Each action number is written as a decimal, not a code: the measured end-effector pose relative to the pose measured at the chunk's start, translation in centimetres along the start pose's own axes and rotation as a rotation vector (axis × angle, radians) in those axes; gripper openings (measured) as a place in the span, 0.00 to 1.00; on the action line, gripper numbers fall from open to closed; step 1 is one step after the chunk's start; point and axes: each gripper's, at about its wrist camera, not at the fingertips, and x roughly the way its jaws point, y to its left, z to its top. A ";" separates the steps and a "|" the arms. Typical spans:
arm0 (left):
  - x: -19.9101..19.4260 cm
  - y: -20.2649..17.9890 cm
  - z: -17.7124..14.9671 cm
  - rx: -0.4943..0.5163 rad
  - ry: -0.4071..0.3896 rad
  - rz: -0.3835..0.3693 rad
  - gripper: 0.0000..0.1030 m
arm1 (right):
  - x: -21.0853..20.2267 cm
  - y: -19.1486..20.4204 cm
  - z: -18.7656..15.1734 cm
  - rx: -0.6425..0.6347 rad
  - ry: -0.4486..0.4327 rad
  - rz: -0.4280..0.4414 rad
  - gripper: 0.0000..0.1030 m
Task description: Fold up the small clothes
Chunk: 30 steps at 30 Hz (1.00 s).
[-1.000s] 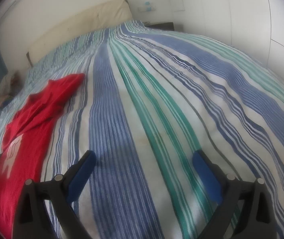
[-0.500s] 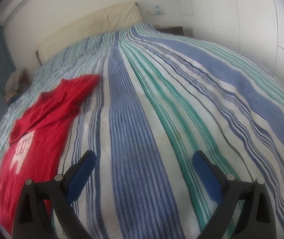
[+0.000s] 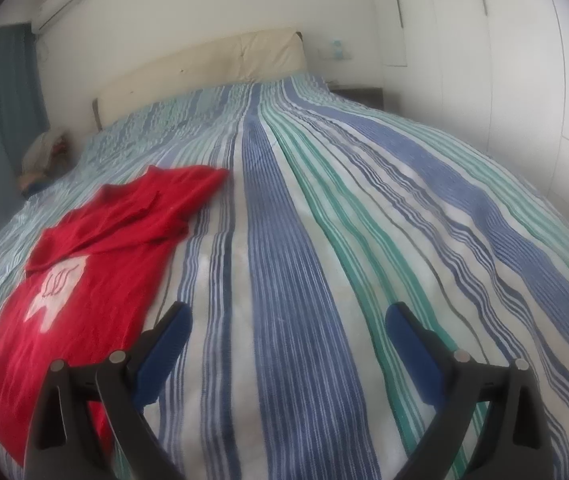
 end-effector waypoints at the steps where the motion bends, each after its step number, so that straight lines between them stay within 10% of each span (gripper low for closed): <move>1: 0.1 -0.1 -0.3 0.004 0.001 -0.002 0.89 | 0.0 0.0 0.0 0.001 0.000 0.000 0.94; 30: 0.4 0.4 -1.2 -0.003 -0.012 -0.003 0.89 | 0.0 -0.2 0.1 0.003 -0.003 -0.002 0.94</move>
